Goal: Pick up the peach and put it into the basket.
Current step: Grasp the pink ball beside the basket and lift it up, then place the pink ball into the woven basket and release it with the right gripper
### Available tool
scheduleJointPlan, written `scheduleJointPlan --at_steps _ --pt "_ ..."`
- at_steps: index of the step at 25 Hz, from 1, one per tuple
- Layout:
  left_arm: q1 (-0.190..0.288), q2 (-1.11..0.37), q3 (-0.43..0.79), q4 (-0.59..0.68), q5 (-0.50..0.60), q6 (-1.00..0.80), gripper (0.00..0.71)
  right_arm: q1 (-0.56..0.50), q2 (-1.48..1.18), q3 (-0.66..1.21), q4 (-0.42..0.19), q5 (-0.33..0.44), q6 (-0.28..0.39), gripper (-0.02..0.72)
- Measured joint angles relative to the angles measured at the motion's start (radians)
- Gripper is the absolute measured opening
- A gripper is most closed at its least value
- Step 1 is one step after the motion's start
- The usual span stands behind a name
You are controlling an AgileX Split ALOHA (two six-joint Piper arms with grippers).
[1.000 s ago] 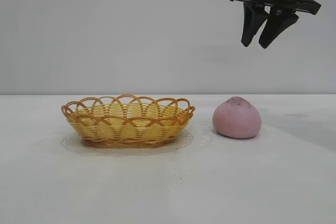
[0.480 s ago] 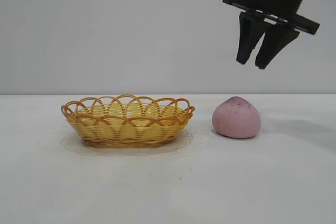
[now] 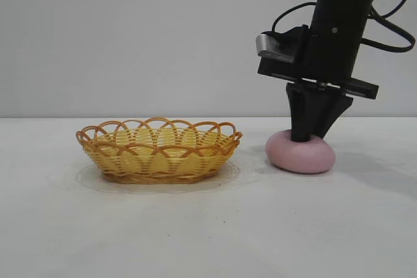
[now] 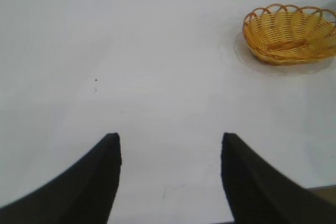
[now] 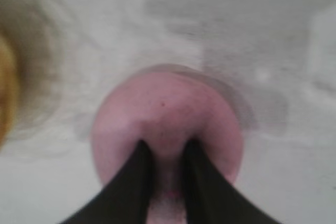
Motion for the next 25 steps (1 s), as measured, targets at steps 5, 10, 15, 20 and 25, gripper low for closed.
scheduleJointPlan --at_steps 5,10,15,20,25 --pt "0.0 0.0 0.0 0.0 0.0 0.0 0.372 0.112 -0.042 0.0 0.071 -0.047 -0.053 0.0" --pt "0.0 0.0 0.0 0.0 0.0 0.0 0.372 0.209 0.018 0.0 0.085 -0.108 -0.065 0.0" --pt "0.0 0.0 0.0 0.0 0.0 0.0 0.372 0.23 0.116 0.0 0.136 -0.152 -0.106 0.0" --pt "0.0 0.0 0.0 0.0 0.0 0.0 0.372 0.23 0.143 0.0 0.163 -0.205 -0.12 0.188" --pt "0.0 0.0 0.0 0.0 0.0 0.0 0.372 0.228 0.105 -0.011 0.146 -0.216 -0.101 0.416"
